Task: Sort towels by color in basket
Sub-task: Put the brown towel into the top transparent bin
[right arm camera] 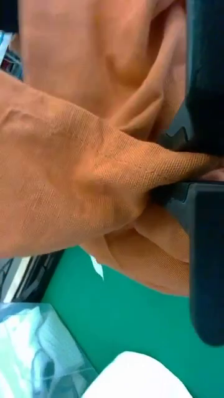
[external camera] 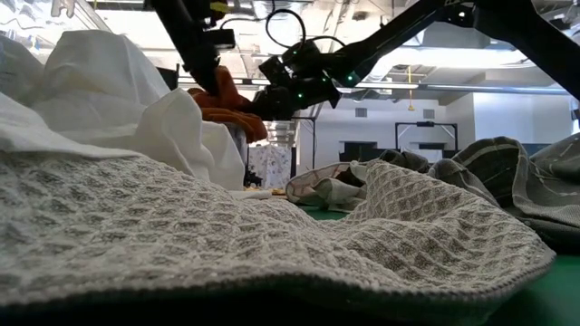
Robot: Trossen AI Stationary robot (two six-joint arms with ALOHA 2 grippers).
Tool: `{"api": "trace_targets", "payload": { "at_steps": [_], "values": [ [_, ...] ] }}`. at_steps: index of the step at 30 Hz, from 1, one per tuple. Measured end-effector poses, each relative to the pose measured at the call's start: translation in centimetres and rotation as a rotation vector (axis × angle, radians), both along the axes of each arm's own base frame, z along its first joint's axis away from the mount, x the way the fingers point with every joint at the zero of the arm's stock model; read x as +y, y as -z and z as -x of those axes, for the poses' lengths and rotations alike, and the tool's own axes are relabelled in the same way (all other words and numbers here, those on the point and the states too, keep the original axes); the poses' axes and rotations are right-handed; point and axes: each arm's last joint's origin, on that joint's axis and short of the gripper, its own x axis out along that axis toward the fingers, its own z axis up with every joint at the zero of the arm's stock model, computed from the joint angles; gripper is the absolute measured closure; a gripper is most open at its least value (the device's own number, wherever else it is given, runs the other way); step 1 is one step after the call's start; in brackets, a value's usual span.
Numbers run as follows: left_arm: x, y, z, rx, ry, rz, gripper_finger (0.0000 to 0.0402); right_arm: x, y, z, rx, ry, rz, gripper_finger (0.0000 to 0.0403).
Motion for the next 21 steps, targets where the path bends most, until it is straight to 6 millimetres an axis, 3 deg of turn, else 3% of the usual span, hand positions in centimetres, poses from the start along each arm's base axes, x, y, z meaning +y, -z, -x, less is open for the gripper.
{"api": "trace_targets", "payload": {
  "at_steps": [8, 13, 17, 21],
  "values": [
    [3.7, 4.2, -0.8, 0.036, 0.104, 0.228, 0.0123, -0.5, 0.1, 0.3, 0.01, 0.013, -0.009, 0.0358],
    [5.4, 6.3, -1.2, 0.088, 0.109, 0.258, 0.0138, -1.0, 0.2, 0.5, 0.019, 0.04, -0.032, 0.0358],
    [5.6, 6.5, -1.0, 0.12, 0.151, 0.233, 0.0219, -1.1, 0.0, 0.6, 0.015, 0.042, -0.03, 0.0358],
    [5.4, 6.5, -0.5, 0.169, 0.197, 0.234, 0.0349, -1.1, -0.1, 0.8, 0.028, 0.046, -0.038, 0.0358]
  ]
}}
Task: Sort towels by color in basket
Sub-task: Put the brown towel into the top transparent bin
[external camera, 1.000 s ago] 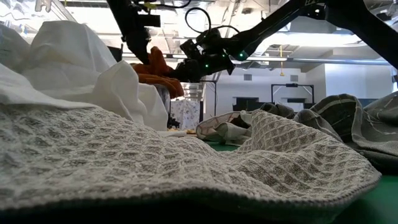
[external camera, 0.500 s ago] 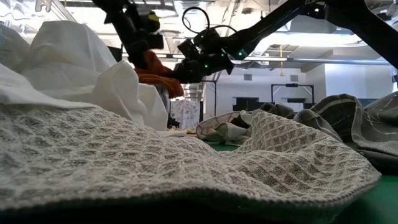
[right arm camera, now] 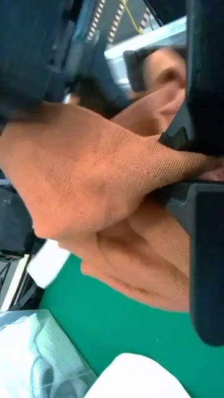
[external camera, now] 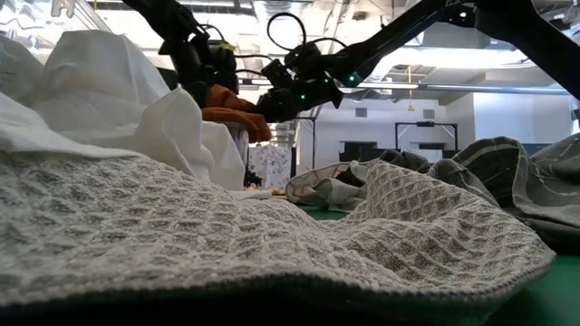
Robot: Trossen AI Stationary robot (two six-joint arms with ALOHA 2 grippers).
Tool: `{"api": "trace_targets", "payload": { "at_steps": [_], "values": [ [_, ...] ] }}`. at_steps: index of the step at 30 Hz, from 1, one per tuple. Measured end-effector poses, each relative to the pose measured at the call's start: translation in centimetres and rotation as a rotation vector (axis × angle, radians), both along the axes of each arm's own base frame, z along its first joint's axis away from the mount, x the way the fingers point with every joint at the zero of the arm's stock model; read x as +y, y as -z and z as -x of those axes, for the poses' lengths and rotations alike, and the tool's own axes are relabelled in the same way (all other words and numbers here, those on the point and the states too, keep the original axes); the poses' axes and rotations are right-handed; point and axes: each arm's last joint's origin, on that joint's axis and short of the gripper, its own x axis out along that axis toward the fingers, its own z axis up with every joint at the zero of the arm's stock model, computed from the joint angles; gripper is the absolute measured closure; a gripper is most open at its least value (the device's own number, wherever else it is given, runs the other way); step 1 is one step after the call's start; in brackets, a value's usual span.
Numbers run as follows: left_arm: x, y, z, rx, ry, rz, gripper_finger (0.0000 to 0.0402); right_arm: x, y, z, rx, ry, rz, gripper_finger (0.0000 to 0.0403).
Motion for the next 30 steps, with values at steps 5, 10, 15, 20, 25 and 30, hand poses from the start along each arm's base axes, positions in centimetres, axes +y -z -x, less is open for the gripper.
{"api": "trace_targets", "payload": {
  "at_steps": [5, 10, 15, 20, 25, 30],
  "values": [
    [-0.1, 0.3, 1.0, 0.07, 0.003, 0.048, 0.0388, 0.0, -0.2, 0.4, 0.04, 0.034, -0.002, 0.0358],
    [-0.1, 0.4, 1.4, 0.085, -0.014, 0.079, 0.0397, 0.1, -0.9, 0.9, 0.065, 0.052, 0.001, 0.0358],
    [-0.1, 1.1, 1.8, 0.136, -0.036, 0.106, 0.0397, 0.6, -2.4, 1.7, 0.081, 0.035, 0.016, 0.0336],
    [-0.4, 3.2, 2.5, 0.186, -0.05, 0.14, 0.0397, 1.1, -3.7, 2.6, 0.098, 0.018, 0.041, 0.0261],
    [-0.8, 5.4, 3.4, 0.213, -0.083, 0.18, 0.0397, 1.5, -4.7, 3.5, 0.131, 0.008, 0.042, 0.0173],
    [-1.2, 6.6, 3.9, 0.226, -0.089, 0.215, 0.0397, 1.5, -5.4, 4.6, 0.183, 0.027, 0.023, 0.0144]
  ]
}}
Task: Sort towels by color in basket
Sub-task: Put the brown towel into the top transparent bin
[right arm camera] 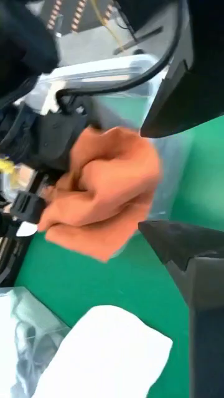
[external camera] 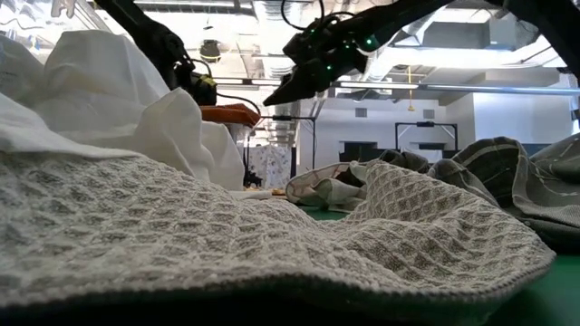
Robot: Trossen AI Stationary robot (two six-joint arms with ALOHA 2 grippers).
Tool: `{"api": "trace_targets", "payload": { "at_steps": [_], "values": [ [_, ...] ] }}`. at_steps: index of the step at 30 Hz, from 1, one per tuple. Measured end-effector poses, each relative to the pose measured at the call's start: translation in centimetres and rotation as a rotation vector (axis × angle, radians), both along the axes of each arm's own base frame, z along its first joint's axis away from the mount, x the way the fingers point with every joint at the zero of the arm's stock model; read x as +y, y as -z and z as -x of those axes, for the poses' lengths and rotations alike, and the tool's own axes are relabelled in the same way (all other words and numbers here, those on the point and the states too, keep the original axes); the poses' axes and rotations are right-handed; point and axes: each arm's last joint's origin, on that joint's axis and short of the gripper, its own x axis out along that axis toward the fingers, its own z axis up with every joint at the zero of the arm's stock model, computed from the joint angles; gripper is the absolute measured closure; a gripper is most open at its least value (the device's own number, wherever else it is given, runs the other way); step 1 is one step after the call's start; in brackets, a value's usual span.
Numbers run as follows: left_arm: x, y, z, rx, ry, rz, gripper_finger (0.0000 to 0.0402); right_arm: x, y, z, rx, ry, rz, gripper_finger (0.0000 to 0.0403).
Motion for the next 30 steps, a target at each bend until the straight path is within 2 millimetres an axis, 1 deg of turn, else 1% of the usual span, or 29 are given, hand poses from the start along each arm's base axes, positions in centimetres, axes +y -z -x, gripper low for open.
{"api": "trace_targets", "payload": {
  "at_steps": [3, 6, 11, 16, 21, 25, 27, 30],
  "values": [
    [0.1, 0.0, 0.0, 0.003, -0.016, -0.002, 0.0393, 0.0, 0.0, 0.4, 0.027, 0.009, -0.011, 0.0143],
    [0.4, -0.8, -0.2, 0.017, -0.036, -0.032, 0.0376, -0.2, 0.0, 0.7, 0.046, 0.018, -0.021, 0.0143],
    [1.4, -3.7, -1.0, -0.022, -0.07, -0.132, 0.0343, -0.4, -0.1, 1.1, 0.061, 0.027, -0.029, 0.0143],
    [1.5, -7.0, -1.2, -0.052, -0.076, -0.207, 0.0313, -0.2, -0.5, 1.5, 0.071, 0.029, -0.029, 0.0143],
    [1.3, -10.1, -0.8, -0.06, -0.104, -0.265, 0.0278, -0.1, -1.6, 2.3, 0.066, 0.028, -0.005, 0.0143],
    [0.9, -11.5, -0.4, -0.041, -0.11, -0.273, 0.0258, -0.1, -2.1, 2.8, 0.067, 0.031, 0.0, 0.0143],
    [0.6, -12.0, -0.4, -0.058, -0.108, -0.272, 0.025, -0.1, -2.0, 2.8, 0.079, 0.025, 0.003, 0.0143],
    [0.2, -12.3, -0.7, -0.071, -0.092, -0.28, 0.0242, -0.2, -1.3, 2.6, 0.091, 0.013, 0.003, 0.0143]
  ]
}}
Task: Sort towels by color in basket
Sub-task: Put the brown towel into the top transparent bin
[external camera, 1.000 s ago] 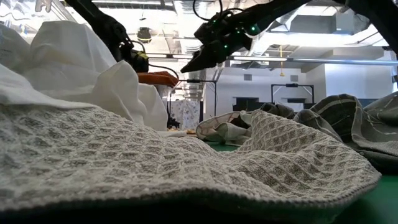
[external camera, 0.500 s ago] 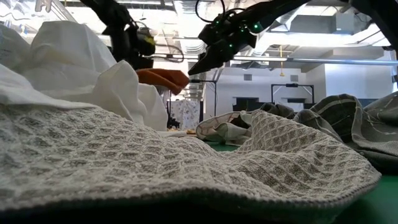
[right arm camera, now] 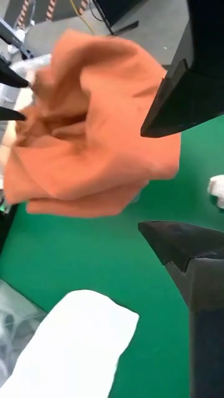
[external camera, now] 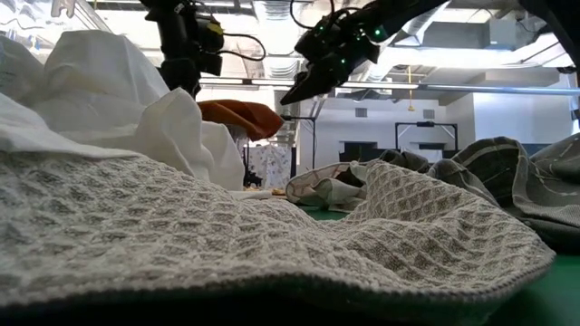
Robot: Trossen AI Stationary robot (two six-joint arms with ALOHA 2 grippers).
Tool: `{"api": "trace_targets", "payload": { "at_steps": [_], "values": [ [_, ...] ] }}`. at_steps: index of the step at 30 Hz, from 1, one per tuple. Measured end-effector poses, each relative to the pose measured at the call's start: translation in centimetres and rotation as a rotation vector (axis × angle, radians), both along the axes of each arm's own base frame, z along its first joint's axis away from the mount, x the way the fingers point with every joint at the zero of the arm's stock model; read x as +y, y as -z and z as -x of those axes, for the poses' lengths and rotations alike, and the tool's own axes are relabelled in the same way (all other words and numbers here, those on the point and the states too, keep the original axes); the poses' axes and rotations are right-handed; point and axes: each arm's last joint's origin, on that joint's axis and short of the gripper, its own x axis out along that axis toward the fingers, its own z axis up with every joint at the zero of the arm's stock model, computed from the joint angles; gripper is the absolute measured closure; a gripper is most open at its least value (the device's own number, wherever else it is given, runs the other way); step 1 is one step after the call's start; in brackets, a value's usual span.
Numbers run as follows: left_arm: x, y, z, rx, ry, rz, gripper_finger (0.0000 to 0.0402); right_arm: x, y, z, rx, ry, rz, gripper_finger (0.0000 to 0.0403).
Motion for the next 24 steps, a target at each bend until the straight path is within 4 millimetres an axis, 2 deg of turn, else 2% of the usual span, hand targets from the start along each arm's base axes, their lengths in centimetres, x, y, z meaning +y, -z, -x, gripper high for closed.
{"api": "trace_targets", "payload": {
  "at_steps": [6, 10, 15, 20, 24],
  "values": [
    [-1.4, 0.0, -1.4, -0.019, 0.074, 0.013, 0.0213, 0.4, 1.8, -0.7, -0.011, -0.031, 0.014, 0.0143],
    [-2.6, -0.2, -2.4, -0.036, 0.118, -0.004, 0.0178, 0.4, 1.9, -0.8, -0.026, -0.03, 0.022, 0.0143],
    [-4.3, -1.5, -2.8, -0.094, 0.147, -0.057, 0.0138, 0.2, 1.8, -0.9, -0.045, -0.018, 0.022, 0.0143],
    [-5.9, -3.2, -3.2, -0.223, 0.175, -0.089, 0.0115, 0.1, 1.7, -0.9, -0.055, -0.014, 0.022, 0.0143],
    [-6.8, -3.5, -3.7, -0.276, 0.185, -0.066, 0.0105, 0.1, 1.6, -1.0, -0.058, -0.007, 0.016, 0.0143]
  ]
}}
